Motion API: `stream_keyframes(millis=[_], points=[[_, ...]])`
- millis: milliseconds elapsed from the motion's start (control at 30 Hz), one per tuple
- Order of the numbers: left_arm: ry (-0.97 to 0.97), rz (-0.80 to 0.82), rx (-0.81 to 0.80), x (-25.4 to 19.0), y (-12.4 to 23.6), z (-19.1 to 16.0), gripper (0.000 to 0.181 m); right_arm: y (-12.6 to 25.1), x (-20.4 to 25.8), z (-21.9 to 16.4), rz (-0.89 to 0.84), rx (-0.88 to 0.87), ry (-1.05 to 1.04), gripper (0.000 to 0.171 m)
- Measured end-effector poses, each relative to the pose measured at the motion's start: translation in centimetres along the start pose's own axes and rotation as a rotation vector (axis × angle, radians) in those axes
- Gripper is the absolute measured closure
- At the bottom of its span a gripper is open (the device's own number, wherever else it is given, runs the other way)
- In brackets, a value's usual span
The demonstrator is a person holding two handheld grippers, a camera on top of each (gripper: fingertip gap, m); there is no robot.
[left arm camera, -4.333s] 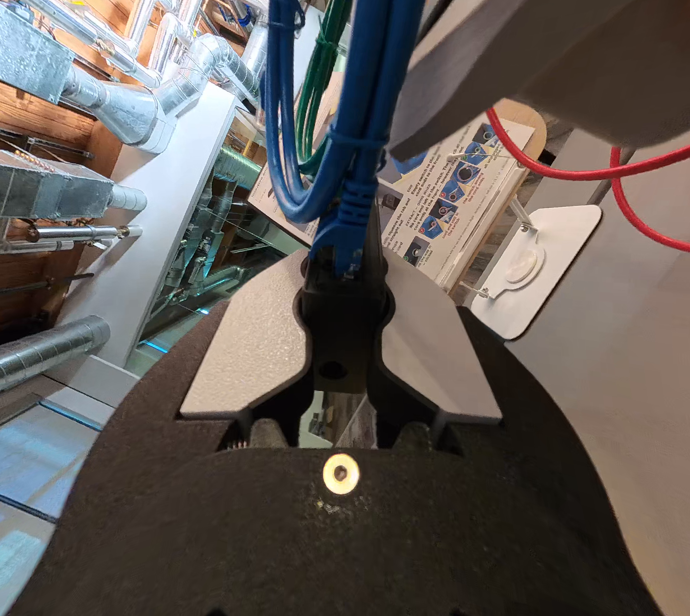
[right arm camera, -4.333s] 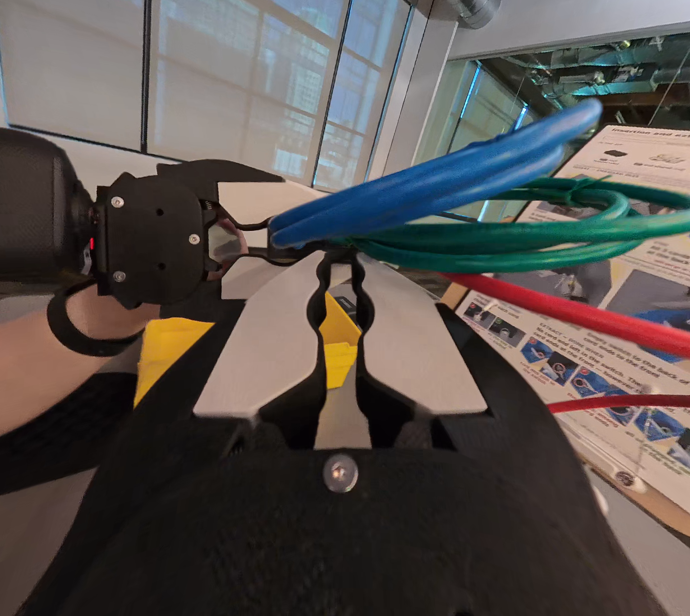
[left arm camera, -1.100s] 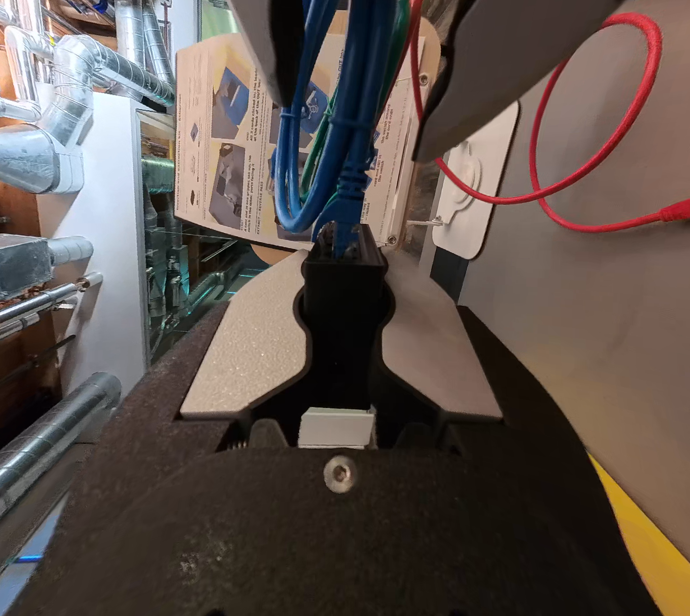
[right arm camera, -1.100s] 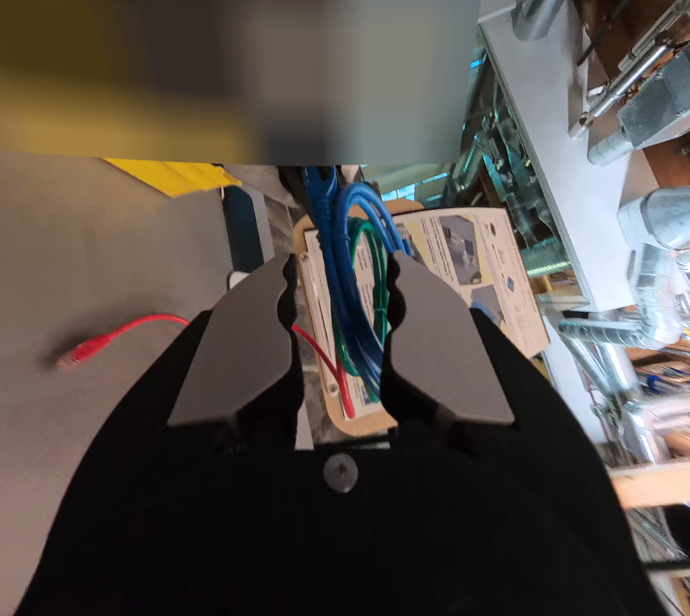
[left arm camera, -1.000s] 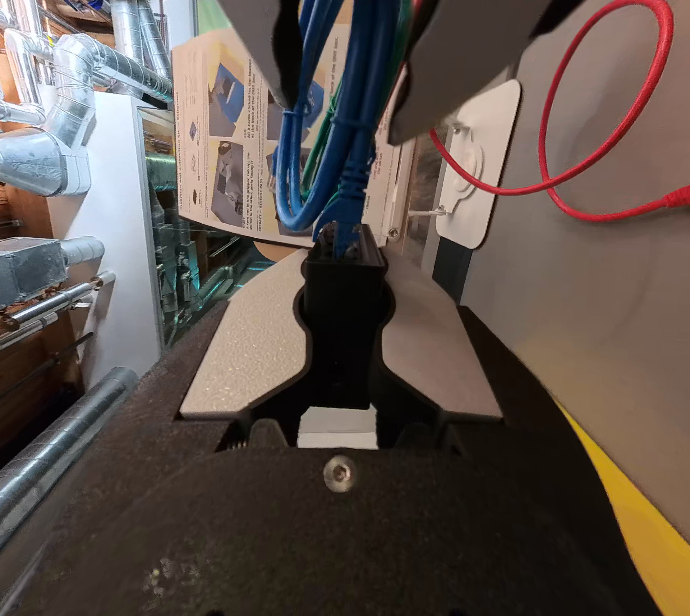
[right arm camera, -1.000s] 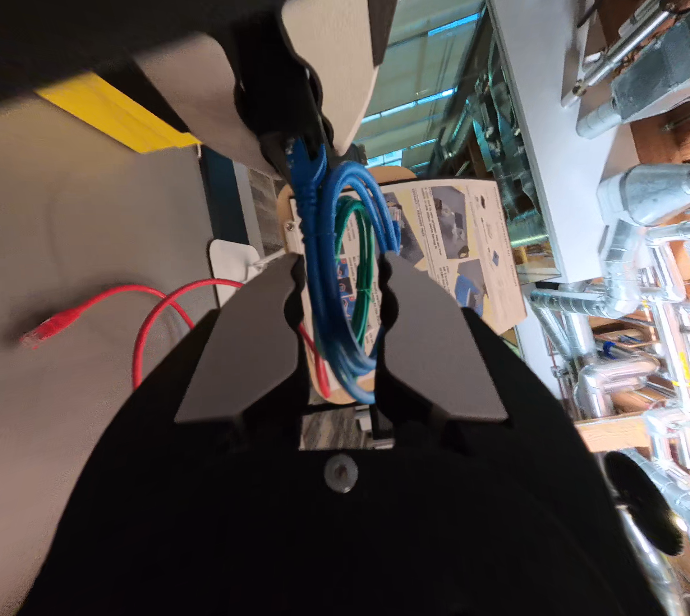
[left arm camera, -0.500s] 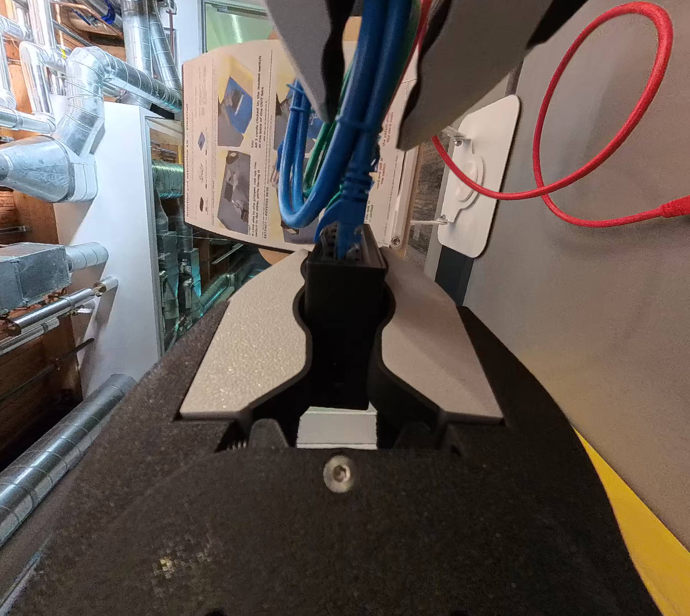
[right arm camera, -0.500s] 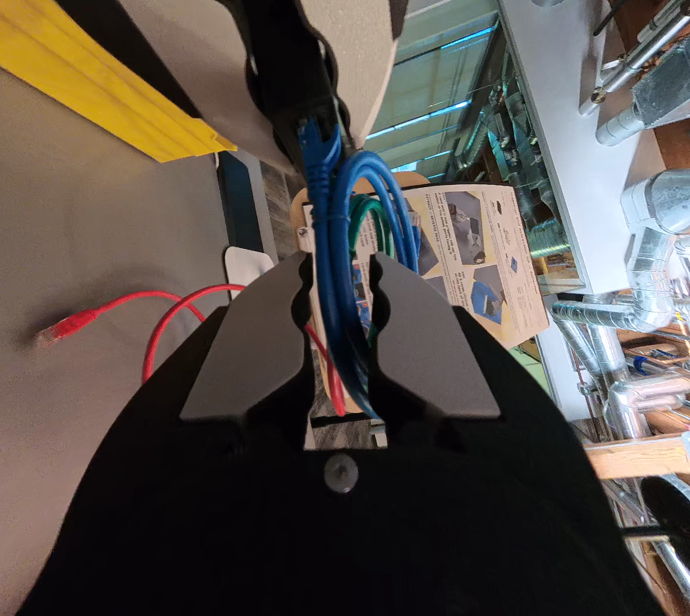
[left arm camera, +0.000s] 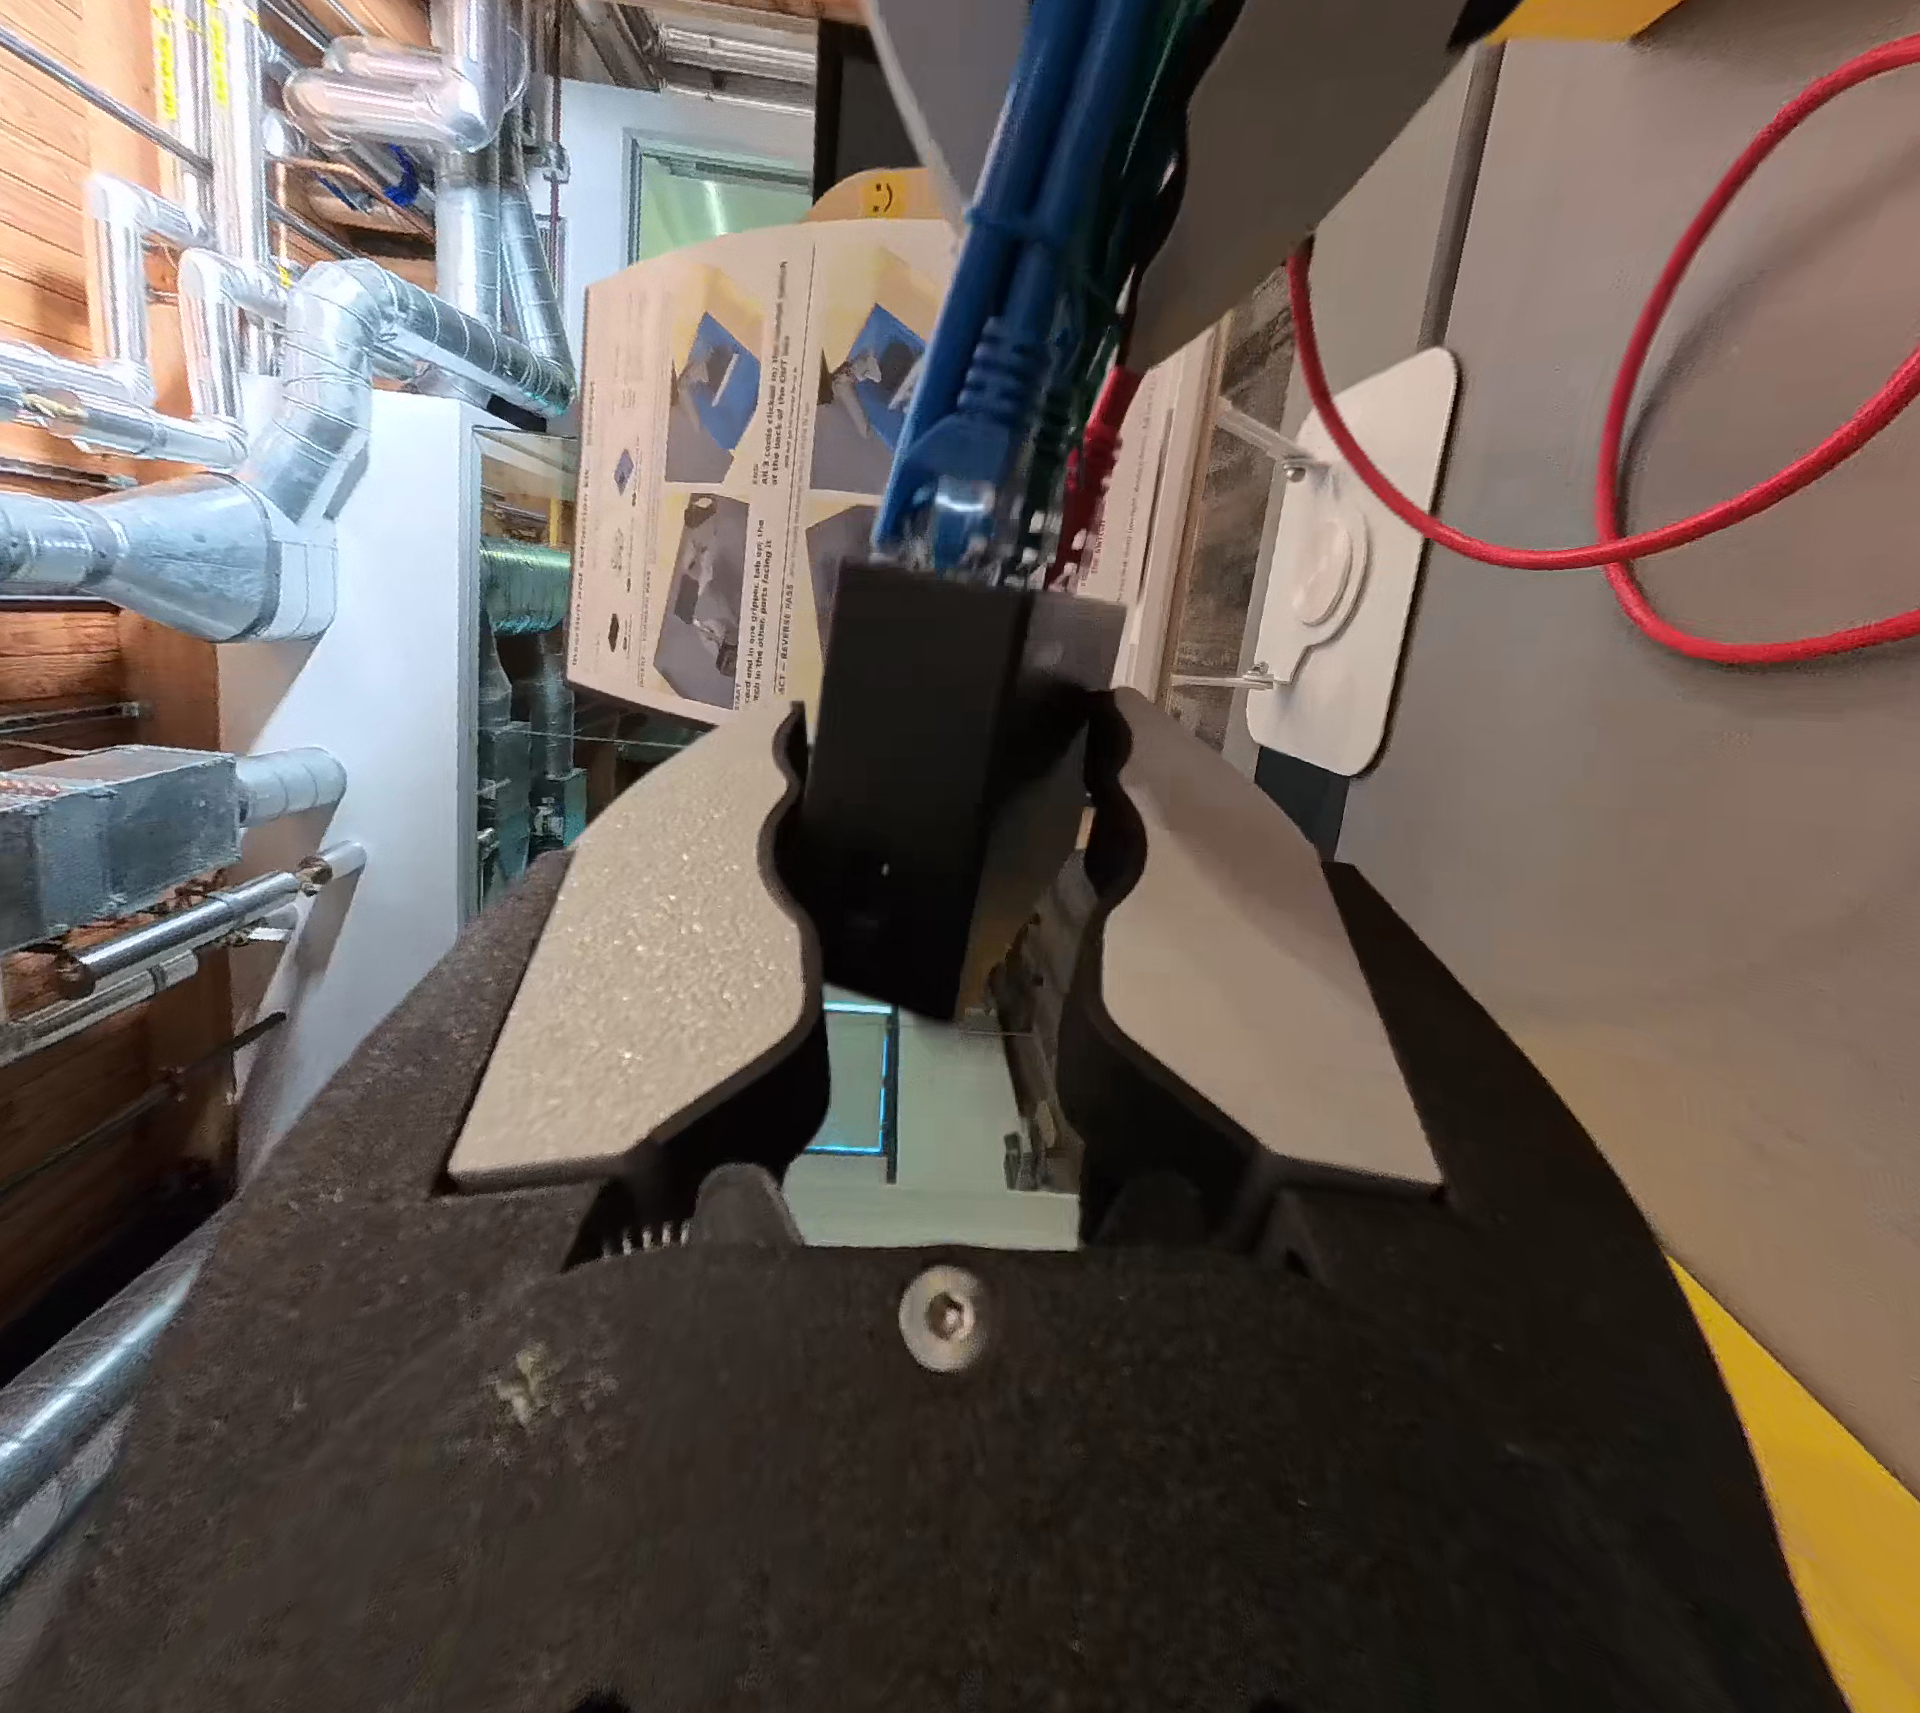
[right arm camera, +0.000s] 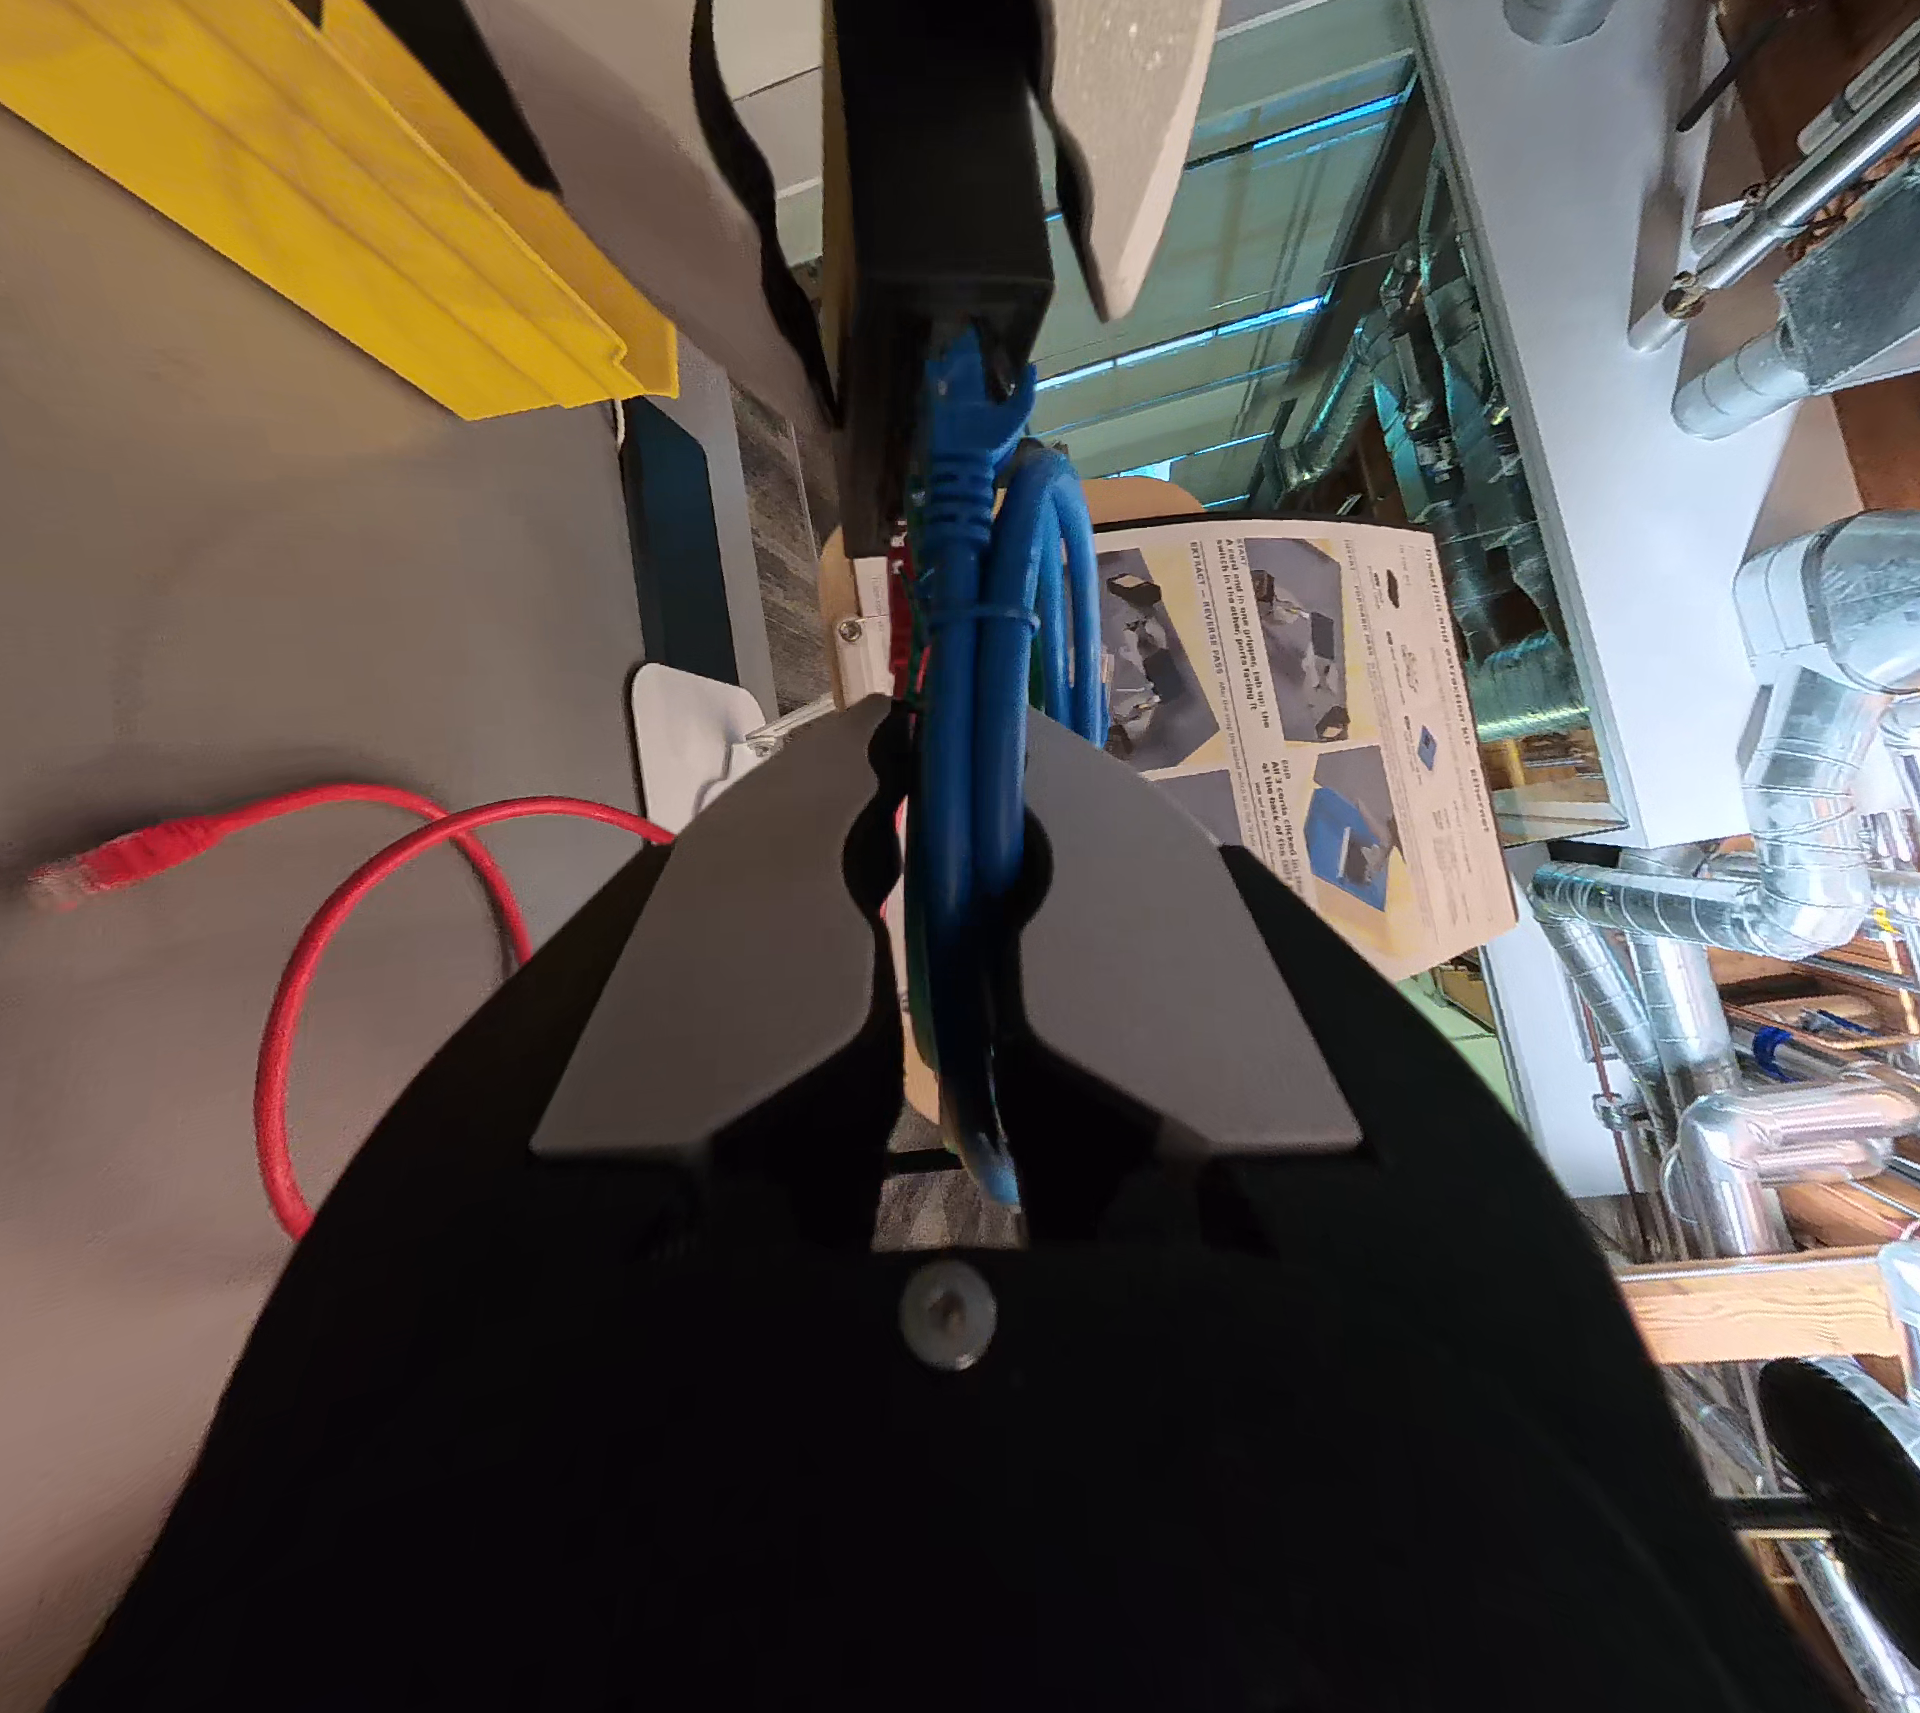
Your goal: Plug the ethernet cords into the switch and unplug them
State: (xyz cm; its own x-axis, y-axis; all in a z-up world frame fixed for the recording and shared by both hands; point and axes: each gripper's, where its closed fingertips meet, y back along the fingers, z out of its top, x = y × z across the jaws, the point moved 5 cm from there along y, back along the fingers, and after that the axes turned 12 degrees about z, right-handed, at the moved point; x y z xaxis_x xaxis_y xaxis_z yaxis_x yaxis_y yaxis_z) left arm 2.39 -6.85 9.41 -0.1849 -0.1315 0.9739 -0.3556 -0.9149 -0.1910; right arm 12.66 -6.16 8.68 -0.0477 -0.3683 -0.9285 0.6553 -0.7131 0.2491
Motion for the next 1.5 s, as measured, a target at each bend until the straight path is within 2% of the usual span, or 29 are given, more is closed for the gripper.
stream_keyframes(millis=[200, 333, 433, 533, 633, 667, 900, 1067, 1267, 1500], points=[[0.091, -0.007, -0.081, 1.6, 0.6, -1.9, 0.120, 1.0, -0.3, -0.3, -0.024, -0.017, 0.034, 0.156], [0.211, -0.042, -0.267, 1.7, 1.5, -2.1, 0.128, 2.2, -0.6, 0.2, -0.036, -0.083, 0.065, 0.157], [0.284, -0.099, -0.276, 1.6, 1.6, -2.0, 0.134, 3.3, -0.7, 1.0, -0.023, -0.184, 0.058, 0.157], [0.264, -0.108, -0.309, 1.2, 1.9, -1.4, 0.137, 4.4, -0.8, 1.9, -0.024, -0.291, 0.058, 0.157], [0.262, -0.080, -0.396, 1.4, 2.6, -0.2, 0.152, 5.1, -0.7, 2.6, -0.006, -0.370, 0.061, 0.156], [0.251, -0.053, -0.414, 1.6, 2.7, 0.0, 0.152, 5.1, -0.8, 2.6, 0.000, -0.380, 0.049, 0.156], [0.156, 0.000, -0.374, 1.1, 2.4, 0.6, 0.152, 4.8, -0.8, 1.4, 0.037, -0.356, -0.002, 0.156], [0.273, -0.133, -0.398, 0.7, 2.8, 1.2, 0.137, 5.0, -0.8, 1.3, 0.034, -0.369, 0.008, 0.157], [0.274, -0.075, -0.445, 1.3, 3.2, 1.7, 0.149, 4.8, -0.8, 1.4, 0.017, -0.375, 0.014, 0.156], [0.225, 0.023, -0.296, 1.6, 2.0, 1.6, 0.151, 5.3, -2.0, 0.8, -0.089, -0.346, -0.020, 0.145]])
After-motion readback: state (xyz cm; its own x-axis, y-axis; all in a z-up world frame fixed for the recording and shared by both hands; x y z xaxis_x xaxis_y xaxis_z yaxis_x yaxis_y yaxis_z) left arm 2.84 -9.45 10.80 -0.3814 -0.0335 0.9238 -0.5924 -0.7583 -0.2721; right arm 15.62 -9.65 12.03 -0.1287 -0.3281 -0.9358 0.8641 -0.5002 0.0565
